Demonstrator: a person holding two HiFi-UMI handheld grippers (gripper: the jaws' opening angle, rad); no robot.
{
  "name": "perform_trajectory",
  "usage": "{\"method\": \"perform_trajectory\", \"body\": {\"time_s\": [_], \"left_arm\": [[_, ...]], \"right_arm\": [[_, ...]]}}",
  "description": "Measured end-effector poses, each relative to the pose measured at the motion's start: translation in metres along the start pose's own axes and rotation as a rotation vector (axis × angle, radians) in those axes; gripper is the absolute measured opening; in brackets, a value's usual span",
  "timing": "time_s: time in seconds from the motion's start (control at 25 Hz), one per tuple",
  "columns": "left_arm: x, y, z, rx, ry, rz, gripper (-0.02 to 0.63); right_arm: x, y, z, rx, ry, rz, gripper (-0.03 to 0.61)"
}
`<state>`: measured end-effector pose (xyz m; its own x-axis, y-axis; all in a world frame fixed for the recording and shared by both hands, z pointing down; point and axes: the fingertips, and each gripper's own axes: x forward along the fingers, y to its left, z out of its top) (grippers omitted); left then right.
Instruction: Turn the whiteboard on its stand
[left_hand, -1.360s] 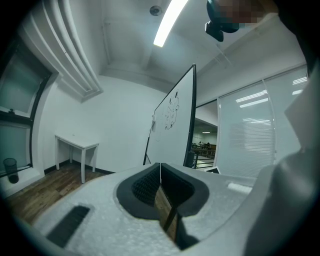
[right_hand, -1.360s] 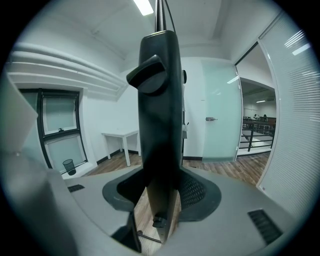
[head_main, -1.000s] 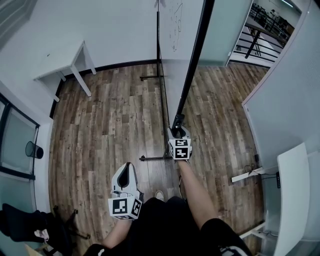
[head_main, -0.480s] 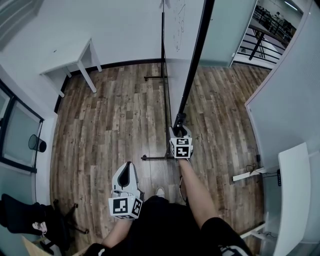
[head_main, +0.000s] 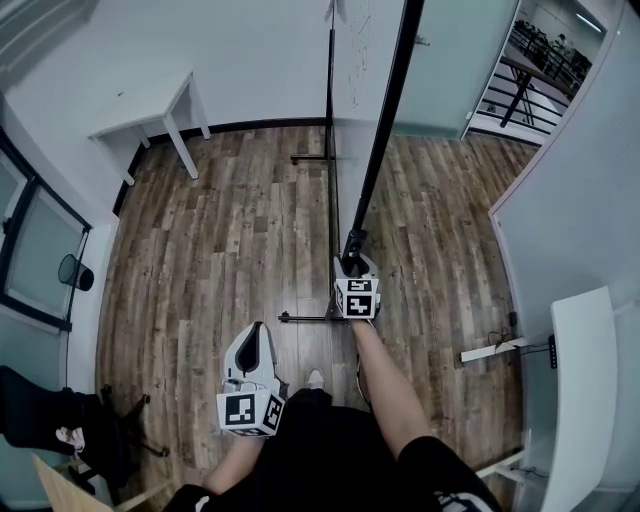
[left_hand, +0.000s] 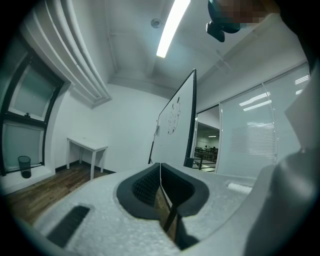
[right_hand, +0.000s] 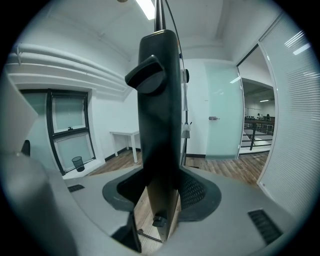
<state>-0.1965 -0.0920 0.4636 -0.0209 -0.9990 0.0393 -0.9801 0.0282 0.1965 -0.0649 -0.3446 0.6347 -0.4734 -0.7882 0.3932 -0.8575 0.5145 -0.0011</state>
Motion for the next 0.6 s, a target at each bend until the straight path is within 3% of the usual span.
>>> {"method": "perform_trajectory", "body": {"time_s": [0.6], "left_arm": [[-0.088,-0.026,-0.007,0.011,-0.021,0.041,0.02]], "right_arm": [[-0.073,0.03,-0.032,-0.016,-0.007,0.033,0.192]]}}
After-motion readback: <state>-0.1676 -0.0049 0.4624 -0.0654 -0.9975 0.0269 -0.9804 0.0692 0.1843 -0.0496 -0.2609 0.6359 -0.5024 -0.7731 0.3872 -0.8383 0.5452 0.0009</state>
